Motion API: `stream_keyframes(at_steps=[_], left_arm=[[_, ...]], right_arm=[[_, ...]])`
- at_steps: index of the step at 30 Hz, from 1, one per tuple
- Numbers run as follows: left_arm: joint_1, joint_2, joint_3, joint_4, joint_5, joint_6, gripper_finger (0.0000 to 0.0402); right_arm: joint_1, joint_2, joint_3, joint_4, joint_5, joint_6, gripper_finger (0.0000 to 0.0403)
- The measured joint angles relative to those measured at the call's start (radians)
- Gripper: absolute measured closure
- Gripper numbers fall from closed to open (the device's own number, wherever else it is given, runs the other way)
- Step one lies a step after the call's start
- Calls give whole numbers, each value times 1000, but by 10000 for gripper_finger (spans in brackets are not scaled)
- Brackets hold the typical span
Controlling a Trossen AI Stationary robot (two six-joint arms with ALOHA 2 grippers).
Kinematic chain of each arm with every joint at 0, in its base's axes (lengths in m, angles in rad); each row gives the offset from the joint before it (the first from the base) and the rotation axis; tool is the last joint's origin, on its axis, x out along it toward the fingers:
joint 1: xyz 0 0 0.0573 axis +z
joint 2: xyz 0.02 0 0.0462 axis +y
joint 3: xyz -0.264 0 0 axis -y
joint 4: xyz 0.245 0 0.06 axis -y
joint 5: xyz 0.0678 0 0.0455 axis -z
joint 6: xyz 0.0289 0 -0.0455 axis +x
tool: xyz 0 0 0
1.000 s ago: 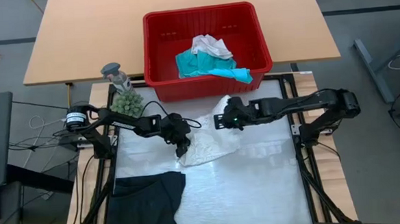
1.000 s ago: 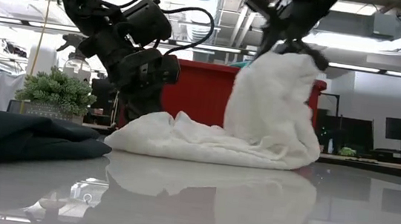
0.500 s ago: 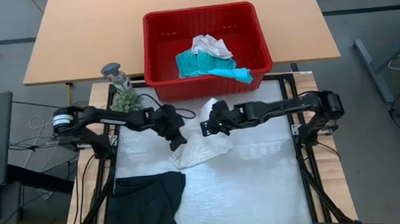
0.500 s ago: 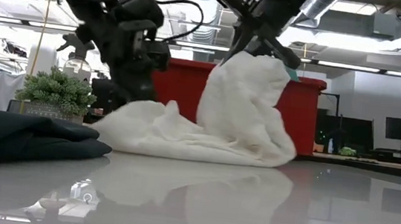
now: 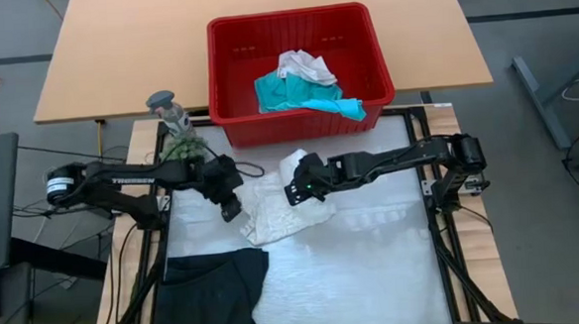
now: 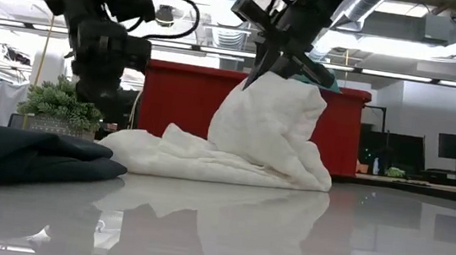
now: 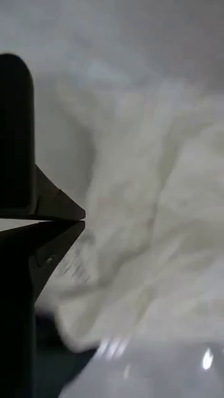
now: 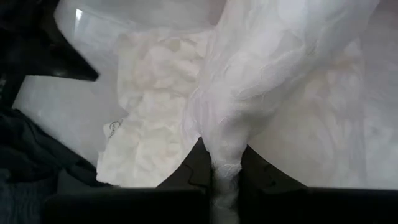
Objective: Fold Laundry from Bin
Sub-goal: Fold the white dress
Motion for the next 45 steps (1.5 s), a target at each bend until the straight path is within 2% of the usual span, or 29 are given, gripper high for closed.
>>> stream_keyframes(at_steps=[3, 6, 11, 20, 28, 32, 36, 45], left_arm=[[-54, 10, -23, 105, -118, 15, 401], [-83, 40, -43, 169, -154, -2, 401], [-98, 159, -58, 202, -140, 12, 401], [-98, 329, -48, 412, -52, -7, 401], [-98, 466, 78, 518, -12, -15, 401], [-98, 547, 182, 510, 27, -7, 401], [-85, 560, 275, 437, 67, -2, 401], [16, 395, 451, -56, 64, 114, 401]], right_arm=[[0, 0, 0, 2, 3, 0, 346], [2, 0, 0, 2, 3, 0, 346], [6, 0, 0, 4, 3, -12, 346], [6, 0, 0, -29, -3, -22, 346], [11, -7, 0, -167, -4, -22, 346], [8, -18, 6, -178, 0, -44, 346], [4, -18, 39, -184, 3, -73, 346], [6, -19, 47, -166, 2, -102, 346]])
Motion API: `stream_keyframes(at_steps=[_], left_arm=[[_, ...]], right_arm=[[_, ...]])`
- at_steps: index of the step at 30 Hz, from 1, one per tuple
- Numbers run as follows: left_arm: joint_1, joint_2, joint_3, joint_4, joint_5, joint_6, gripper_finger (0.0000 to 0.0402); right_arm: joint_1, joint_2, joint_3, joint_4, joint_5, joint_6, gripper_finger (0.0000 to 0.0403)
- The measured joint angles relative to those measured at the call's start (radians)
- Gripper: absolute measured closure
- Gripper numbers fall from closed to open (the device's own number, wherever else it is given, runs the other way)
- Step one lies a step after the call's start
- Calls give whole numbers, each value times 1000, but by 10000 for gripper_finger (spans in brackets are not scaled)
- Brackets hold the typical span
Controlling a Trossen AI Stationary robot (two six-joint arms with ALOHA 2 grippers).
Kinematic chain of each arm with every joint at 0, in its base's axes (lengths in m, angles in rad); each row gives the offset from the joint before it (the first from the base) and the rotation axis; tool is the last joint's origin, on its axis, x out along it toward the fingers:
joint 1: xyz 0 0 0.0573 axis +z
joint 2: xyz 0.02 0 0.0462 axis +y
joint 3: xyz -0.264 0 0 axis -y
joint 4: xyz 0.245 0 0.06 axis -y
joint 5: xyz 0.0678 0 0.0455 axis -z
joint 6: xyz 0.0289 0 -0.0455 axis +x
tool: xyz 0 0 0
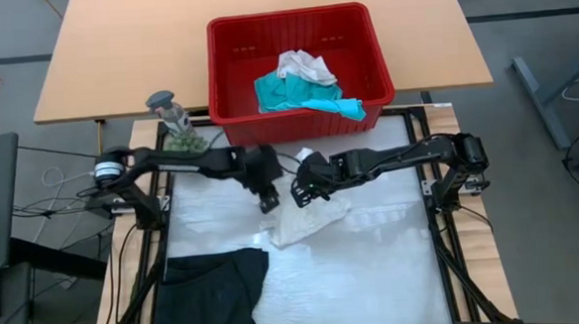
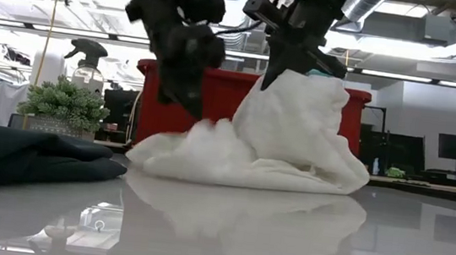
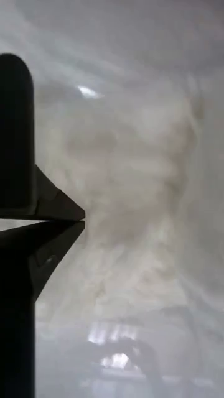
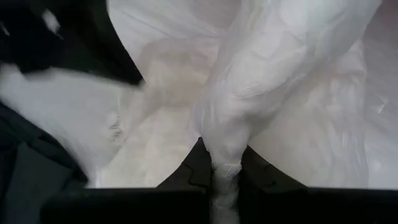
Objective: Fold Laundry from Bin
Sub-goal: Fold the white dress
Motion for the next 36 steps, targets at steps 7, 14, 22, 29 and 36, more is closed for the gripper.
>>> stream_keyframes(at_steps=[7, 14, 22, 29, 36], left_arm=[[69, -158, 39, -194, -57, 33, 401], [78, -215, 36, -183, -157, 42, 401], [78, -212, 34, -102, -191, 67, 401], [71, -212, 34, -120, -61, 83, 401], [96, -295, 34, -198, -106, 136, 401]], right_arm=[[2, 0, 0, 107, -19, -83, 296], [15, 1, 0, 197, -83, -213, 214], [46, 1, 0, 299, -123, -325, 186], [84, 2, 0, 294, -82, -308, 184], [108, 101, -1, 423, -116, -430, 141]])
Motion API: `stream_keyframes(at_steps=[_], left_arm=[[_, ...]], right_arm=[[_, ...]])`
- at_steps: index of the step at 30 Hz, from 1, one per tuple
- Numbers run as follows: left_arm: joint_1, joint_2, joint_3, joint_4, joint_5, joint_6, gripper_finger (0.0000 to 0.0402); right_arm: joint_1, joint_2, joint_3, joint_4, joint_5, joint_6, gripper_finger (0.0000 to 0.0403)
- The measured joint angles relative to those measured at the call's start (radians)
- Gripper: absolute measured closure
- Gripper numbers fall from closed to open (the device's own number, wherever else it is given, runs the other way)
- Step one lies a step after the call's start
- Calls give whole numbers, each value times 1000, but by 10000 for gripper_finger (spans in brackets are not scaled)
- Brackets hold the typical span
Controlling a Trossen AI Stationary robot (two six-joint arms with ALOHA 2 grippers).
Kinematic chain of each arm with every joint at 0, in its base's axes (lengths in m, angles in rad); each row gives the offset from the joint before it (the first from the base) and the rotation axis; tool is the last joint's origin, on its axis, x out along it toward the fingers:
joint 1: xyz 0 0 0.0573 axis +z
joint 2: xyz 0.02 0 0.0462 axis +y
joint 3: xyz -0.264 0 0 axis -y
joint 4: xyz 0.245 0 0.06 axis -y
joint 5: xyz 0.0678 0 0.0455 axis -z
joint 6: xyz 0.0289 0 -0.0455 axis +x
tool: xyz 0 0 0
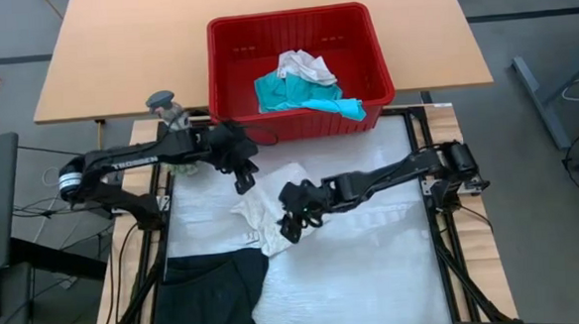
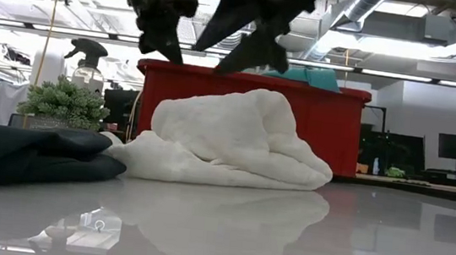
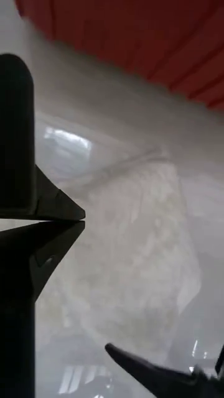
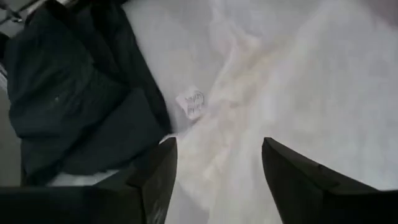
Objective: Fold Laundry from Bin
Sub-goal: Fold the white dress
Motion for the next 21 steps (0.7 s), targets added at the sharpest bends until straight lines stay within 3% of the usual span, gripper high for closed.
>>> stream_keyframes(at_steps=[5, 14, 21], left_arm=[[19, -110, 0, -95, -30, 10, 401], [20, -299, 0, -166, -68, -19, 401], [24, -377, -1, -235, -141, -34, 401]], right_arm=[[-15, 1, 23, 13, 32, -106, 127], [27, 48, 60, -44, 110, -132, 126], [33, 212, 245, -211, 202, -140, 126]])
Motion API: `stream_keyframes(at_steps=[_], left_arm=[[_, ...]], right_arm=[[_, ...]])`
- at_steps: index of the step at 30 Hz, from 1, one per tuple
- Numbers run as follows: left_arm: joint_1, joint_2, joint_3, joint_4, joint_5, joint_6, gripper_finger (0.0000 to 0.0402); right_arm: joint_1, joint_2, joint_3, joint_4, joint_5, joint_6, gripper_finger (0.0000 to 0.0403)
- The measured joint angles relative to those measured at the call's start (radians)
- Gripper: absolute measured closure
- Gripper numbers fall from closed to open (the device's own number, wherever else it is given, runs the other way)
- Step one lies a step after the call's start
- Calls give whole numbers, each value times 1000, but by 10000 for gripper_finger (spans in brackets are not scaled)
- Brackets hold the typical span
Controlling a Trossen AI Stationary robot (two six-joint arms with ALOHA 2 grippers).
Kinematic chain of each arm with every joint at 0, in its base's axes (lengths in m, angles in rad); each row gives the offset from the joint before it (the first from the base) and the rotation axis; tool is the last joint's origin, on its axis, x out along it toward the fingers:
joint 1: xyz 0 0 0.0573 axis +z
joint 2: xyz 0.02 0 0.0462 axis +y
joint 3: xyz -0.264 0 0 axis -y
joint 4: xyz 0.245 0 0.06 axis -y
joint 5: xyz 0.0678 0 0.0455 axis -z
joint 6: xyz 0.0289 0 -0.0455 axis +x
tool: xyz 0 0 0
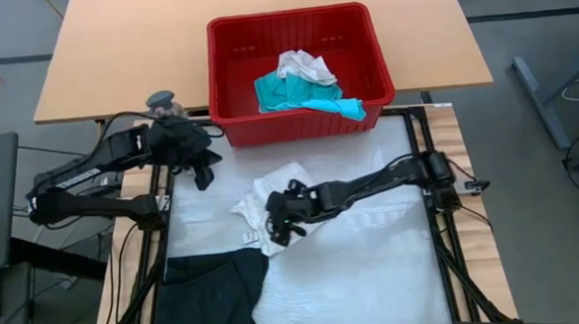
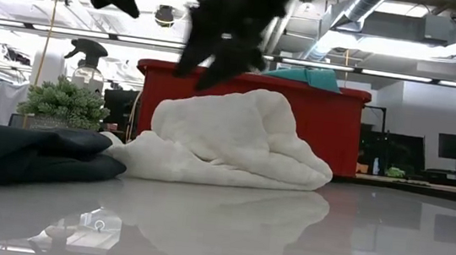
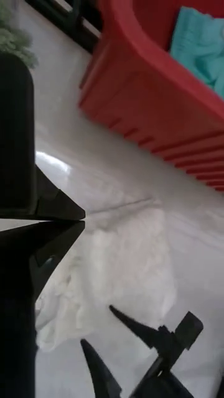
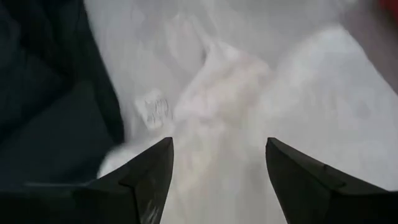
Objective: Fold Laundry from Bin
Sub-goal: Fold the white dress
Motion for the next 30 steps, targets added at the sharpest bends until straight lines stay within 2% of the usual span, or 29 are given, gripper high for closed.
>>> stream_keyframes(at_steps=[7, 10, 13, 17, 19, 25, 30], left_arm=[[0, -29, -1, -17, -10, -28, 401], [0, -32, -1, -13, -10, -29, 401], [0, -32, -1, -12, -10, -30, 401], [0, -32, -1, -12, -10, -29, 401], [0, -32, -1, -11, -10, -30, 401], [0, -31, -1, -11, -10, -29, 401], [0, -31, -1, -11, -10, -31, 401]], right_arm=[[-1, 181, 235, -280, 40, 5, 128], [1, 227, 340, -409, 65, 43, 151], [2, 249, 417, -492, 89, 48, 216], [0, 244, 458, -505, 91, 56, 349], [-1, 243, 469, -513, 91, 47, 383], [-1, 243, 537, -508, 89, 23, 385], [-1, 240, 568, -413, 75, -56, 385]])
